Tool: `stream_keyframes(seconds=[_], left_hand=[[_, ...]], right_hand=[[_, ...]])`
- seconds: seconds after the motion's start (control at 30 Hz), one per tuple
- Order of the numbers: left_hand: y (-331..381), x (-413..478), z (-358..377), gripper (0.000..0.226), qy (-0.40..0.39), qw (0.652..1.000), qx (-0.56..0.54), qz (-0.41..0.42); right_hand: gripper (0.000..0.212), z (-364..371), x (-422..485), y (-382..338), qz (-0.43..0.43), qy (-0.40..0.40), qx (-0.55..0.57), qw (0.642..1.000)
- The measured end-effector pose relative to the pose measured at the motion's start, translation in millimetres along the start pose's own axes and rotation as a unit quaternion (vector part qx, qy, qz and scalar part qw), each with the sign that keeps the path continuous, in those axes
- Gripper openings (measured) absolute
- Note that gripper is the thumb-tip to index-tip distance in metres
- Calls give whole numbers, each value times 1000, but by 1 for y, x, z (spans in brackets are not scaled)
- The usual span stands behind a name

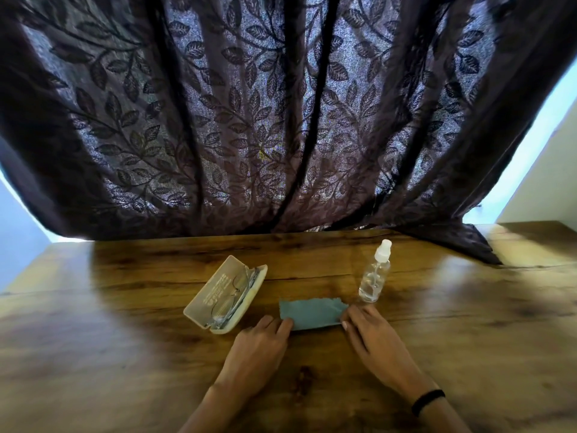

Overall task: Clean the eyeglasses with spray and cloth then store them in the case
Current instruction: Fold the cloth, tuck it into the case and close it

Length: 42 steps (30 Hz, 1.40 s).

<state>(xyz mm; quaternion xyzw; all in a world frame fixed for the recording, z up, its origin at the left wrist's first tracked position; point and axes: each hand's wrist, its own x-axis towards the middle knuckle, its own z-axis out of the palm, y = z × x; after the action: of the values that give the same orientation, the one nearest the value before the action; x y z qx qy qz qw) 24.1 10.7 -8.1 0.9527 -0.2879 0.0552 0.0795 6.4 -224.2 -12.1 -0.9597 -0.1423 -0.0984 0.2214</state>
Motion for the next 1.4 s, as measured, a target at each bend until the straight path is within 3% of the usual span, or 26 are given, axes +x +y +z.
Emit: stream_keyframes(seconds=[0.23,0.43,0.63,0.83,1.0,1.17,1.4], left_hand=[[-1,17,-6,32,16,999,-7,-39],[-12,41,-11,22,-2,997,-18,-81],[-14,45,-13,22,1,996,-21,-90],[-8,49,-16,22,-5,995,-8,-104],[3,45,-18,26,66,994,5,-83],[26,34,-2,34,2,998,-52,-20],[34,24,12,43,-8,998,-38,-42]], right_hand=[[10,-1,21,-4,9,40,-16,999],[21,-4,36,1,21,-51,52,997],[23,-8,45,2,112,-10,139,984],[21,-4,54,-9,160,28,32,986],[24,0,56,-15,150,34,-17,988],[36,1,56,-11,153,-65,-37,985],[7,-2,59,-11,187,-83,12,979]])
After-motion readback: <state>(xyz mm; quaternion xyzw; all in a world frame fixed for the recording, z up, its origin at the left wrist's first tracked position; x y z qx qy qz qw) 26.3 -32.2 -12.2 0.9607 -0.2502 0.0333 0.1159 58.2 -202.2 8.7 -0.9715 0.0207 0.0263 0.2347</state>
